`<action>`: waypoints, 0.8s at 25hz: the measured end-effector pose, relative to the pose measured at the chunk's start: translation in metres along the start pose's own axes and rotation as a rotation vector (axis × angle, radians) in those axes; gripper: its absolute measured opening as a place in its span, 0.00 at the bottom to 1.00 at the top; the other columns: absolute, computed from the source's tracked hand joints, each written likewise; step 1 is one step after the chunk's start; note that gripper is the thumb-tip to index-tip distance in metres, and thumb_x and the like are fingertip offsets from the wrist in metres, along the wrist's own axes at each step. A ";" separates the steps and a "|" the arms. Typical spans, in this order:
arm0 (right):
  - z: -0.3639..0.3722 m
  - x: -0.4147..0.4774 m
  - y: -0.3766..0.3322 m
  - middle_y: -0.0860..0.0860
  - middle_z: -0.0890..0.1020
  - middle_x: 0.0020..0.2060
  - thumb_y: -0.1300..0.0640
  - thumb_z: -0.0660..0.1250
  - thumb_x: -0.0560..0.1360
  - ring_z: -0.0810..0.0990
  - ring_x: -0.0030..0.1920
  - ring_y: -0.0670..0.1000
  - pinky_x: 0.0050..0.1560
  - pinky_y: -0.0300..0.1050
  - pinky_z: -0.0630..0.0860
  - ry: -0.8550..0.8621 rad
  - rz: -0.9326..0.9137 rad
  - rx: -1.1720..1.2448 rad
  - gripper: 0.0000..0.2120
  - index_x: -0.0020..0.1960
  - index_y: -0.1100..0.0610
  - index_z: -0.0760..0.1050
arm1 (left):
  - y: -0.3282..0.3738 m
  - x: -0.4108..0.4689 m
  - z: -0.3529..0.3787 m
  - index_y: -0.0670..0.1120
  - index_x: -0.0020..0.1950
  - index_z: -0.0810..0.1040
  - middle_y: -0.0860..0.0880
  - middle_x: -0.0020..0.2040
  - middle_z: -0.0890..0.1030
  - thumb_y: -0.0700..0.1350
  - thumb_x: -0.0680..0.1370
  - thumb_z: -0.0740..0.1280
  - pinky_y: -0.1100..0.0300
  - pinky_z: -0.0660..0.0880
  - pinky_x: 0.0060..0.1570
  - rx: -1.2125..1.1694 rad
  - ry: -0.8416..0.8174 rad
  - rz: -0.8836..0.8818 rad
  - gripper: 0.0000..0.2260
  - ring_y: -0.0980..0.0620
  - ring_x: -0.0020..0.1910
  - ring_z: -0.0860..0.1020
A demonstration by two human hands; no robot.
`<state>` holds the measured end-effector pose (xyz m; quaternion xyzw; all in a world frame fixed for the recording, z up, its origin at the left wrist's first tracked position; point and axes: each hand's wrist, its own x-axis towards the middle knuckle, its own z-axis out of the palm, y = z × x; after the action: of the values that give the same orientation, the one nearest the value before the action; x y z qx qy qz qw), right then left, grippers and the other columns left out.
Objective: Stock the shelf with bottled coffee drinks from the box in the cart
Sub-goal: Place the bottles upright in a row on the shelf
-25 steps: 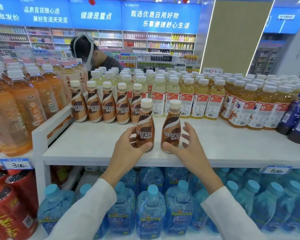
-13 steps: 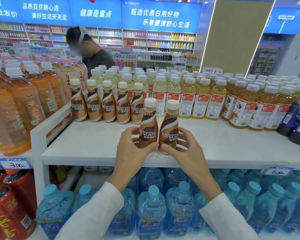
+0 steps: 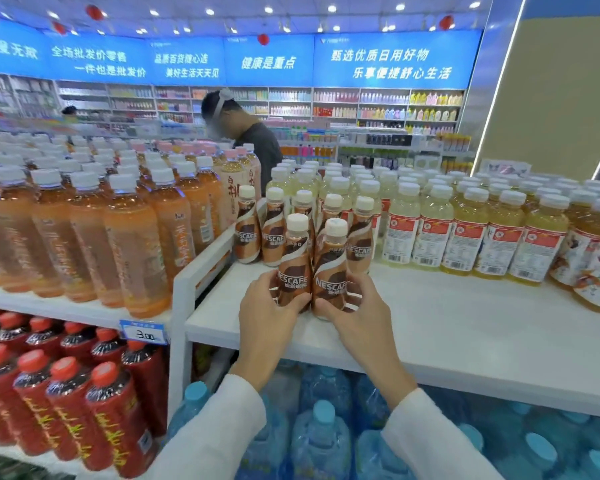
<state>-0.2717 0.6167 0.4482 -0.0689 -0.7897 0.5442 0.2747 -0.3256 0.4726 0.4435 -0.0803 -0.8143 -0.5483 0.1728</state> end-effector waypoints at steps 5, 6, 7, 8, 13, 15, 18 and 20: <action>0.072 0.032 -0.017 0.42 0.81 0.53 0.51 0.78 0.71 0.80 0.54 0.46 0.61 0.50 0.78 -0.051 -0.015 -0.026 0.22 0.60 0.46 0.72 | -0.020 0.046 -0.037 0.52 0.60 0.71 0.51 0.59 0.82 0.49 0.72 0.79 0.58 0.72 0.57 -0.035 0.085 -0.098 0.23 0.51 0.59 0.79; 0.081 0.037 -0.018 0.43 0.81 0.54 0.51 0.78 0.71 0.80 0.55 0.47 0.61 0.51 0.78 -0.051 -0.018 -0.030 0.22 0.60 0.47 0.71 | -0.022 0.052 -0.041 0.52 0.59 0.71 0.50 0.59 0.82 0.49 0.72 0.79 0.59 0.71 0.54 -0.015 0.101 -0.112 0.23 0.52 0.57 0.79; 0.088 0.042 -0.019 0.44 0.81 0.55 0.52 0.78 0.71 0.80 0.56 0.47 0.61 0.52 0.78 -0.055 -0.017 -0.028 0.22 0.60 0.48 0.71 | -0.024 0.058 -0.043 0.52 0.58 0.71 0.49 0.58 0.82 0.49 0.72 0.79 0.60 0.70 0.53 -0.002 0.115 -0.121 0.22 0.53 0.55 0.78; 0.094 0.047 -0.019 0.45 0.82 0.56 0.52 0.78 0.70 0.80 0.57 0.48 0.62 0.52 0.78 -0.061 -0.012 -0.026 0.23 0.61 0.48 0.71 | -0.026 0.062 -0.043 0.52 0.57 0.71 0.49 0.57 0.82 0.48 0.72 0.79 0.60 0.70 0.52 -0.001 0.126 -0.126 0.21 0.53 0.54 0.78; 0.109 0.061 -0.017 0.47 0.81 0.58 0.52 0.77 0.70 0.80 0.59 0.51 0.63 0.52 0.77 -0.063 0.019 -0.048 0.24 0.62 0.49 0.70 | -0.030 0.071 -0.033 0.47 0.60 0.78 0.47 0.58 0.84 0.48 0.75 0.76 0.49 0.74 0.61 0.102 0.195 -0.084 0.16 0.44 0.61 0.79; 0.113 0.063 -0.018 0.48 0.81 0.58 0.52 0.77 0.70 0.79 0.60 0.52 0.63 0.54 0.77 -0.059 0.023 -0.054 0.25 0.62 0.49 0.70 | -0.029 0.073 -0.031 0.46 0.64 0.79 0.45 0.60 0.83 0.50 0.76 0.75 0.47 0.73 0.64 0.164 0.221 -0.064 0.18 0.41 0.62 0.79; 0.118 0.065 -0.019 0.49 0.80 0.58 0.51 0.77 0.70 0.79 0.60 0.52 0.63 0.56 0.77 -0.046 0.019 -0.064 0.24 0.61 0.49 0.70 | -0.028 0.077 -0.030 0.45 0.67 0.76 0.41 0.63 0.81 0.52 0.78 0.73 0.44 0.73 0.64 0.214 0.211 -0.129 0.21 0.38 0.64 0.76; 0.122 0.066 -0.020 0.49 0.80 0.57 0.51 0.77 0.70 0.79 0.59 0.52 0.62 0.57 0.77 -0.035 0.015 -0.067 0.23 0.60 0.50 0.70 | -0.028 0.080 -0.029 0.45 0.67 0.74 0.40 0.63 0.80 0.53 0.78 0.73 0.43 0.74 0.63 0.228 0.203 -0.170 0.22 0.37 0.64 0.76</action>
<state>-0.3849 0.5356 0.4583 -0.0743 -0.8116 0.5206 0.2543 -0.4034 0.4306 0.4590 0.0648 -0.8535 -0.4702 0.2149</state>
